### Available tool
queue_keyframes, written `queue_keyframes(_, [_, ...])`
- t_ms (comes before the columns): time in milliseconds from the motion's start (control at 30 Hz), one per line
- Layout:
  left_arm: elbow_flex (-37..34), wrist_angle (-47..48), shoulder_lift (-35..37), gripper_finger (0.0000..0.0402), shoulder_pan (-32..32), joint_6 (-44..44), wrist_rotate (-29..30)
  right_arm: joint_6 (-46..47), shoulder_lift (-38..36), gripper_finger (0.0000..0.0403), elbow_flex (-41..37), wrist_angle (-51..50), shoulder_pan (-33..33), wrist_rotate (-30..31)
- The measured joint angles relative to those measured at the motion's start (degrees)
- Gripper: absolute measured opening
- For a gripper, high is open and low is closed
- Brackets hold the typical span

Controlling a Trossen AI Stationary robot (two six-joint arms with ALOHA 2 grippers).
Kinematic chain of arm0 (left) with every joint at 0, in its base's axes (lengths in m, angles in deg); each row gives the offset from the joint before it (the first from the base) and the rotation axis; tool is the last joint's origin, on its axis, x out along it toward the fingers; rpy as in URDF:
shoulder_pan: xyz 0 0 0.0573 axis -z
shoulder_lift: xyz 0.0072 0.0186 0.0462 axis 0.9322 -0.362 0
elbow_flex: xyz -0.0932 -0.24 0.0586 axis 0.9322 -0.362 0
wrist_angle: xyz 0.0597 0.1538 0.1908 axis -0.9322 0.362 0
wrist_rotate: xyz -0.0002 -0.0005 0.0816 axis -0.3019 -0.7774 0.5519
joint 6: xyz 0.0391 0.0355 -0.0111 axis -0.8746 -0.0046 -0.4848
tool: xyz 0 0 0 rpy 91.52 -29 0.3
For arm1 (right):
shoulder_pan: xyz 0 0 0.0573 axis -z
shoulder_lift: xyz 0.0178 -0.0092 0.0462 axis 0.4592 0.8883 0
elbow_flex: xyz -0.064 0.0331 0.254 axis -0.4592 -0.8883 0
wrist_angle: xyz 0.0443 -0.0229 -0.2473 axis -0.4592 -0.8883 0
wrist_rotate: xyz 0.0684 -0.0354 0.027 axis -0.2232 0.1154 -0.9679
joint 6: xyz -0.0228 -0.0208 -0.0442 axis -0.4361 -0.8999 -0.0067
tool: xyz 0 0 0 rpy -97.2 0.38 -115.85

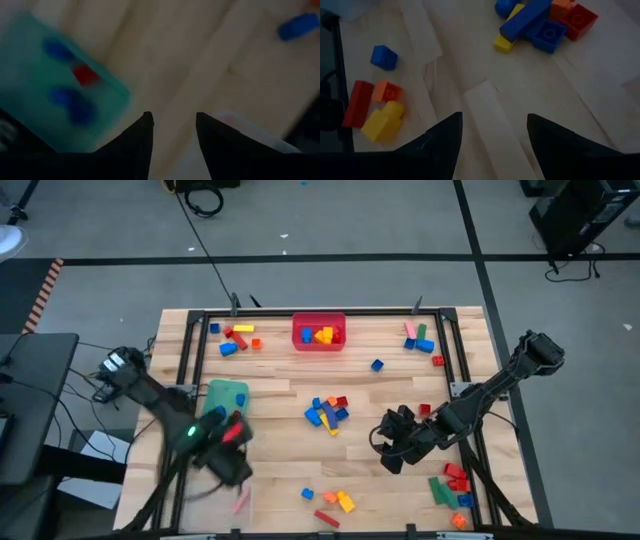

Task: Sort blocks by size
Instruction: Put the blue rectangle block into the transparent bin

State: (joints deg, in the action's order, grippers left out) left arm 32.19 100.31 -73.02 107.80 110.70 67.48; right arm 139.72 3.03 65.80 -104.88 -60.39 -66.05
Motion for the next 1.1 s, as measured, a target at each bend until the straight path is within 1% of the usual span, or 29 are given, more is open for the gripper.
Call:
queue_keyframes(133, [0.00, -1.41, 0.50, 0.0158, -10.30, -20.23, -0.27, 3.03, 0.00, 0.0236, 0.00, 0.83, 1.30, -0.02])
queue_keyframes(233, [0.00, -6.56, -0.04, 0.0158, -16.89, -36.50, -1.56, 5.72, 0.00, 0.0236, 0.00, 0.93, 2.03, 0.00])
queue_keyframes(400, [0.00, -18.10, -1.16, 0.0158, -24.45, -62.26, -1.78, 7.49, -0.02, 0.0236, -0.01, 0.92, 2.57, 0.00])
queue_keyframes(500, [0.00, -26.31, -2.20, 0.0158, -27.47, -74.73, -1.88, 7.45, -0.01, 0.0236, 0.00, 0.87, 2.55, 0.00])
queue_keyframes(567, [0.01, -31.48, -3.49, 0.0158, -29.20, -80.08, -1.91, 7.41, -0.04, 0.0236, 0.00, 0.39, 2.55, -0.01])
queue_keyframes(633, [0.22, -35.46, -5.44, 0.0158, -30.91, -82.48, -2.32, 7.25, -0.04, 0.0236, -0.02, -0.22, 2.55, 0.00])
queue_keyframes(667, [0.67, -36.00, -6.80, 0.0158, -31.77, -83.22, -3.11, 7.00, -0.04, 0.0236, 0.00, -0.22, 2.55, -0.02])
queue_keyframes(800, [5.27, -35.37, -13.19, 0.0154, -35.34, -84.91, -9.41, 5.30, -0.04, 0.0236, 0.00, -0.47, 2.55, -0.45])
queue_keyframes(933, [11.15, -34.92, -19.49, 0.0141, -37.12, -94.51, -12.82, 3.91, -0.04, 0.0236, 0.00, -1.10, 2.77, -1.15])
queue_keyframes(1100, [17.50, -29.63, -26.64, 0.0122, -37.51, -107.09, -13.98, 3.34, -0.04, 0.0236, 0.00, -3.85, 2.92, -1.55])
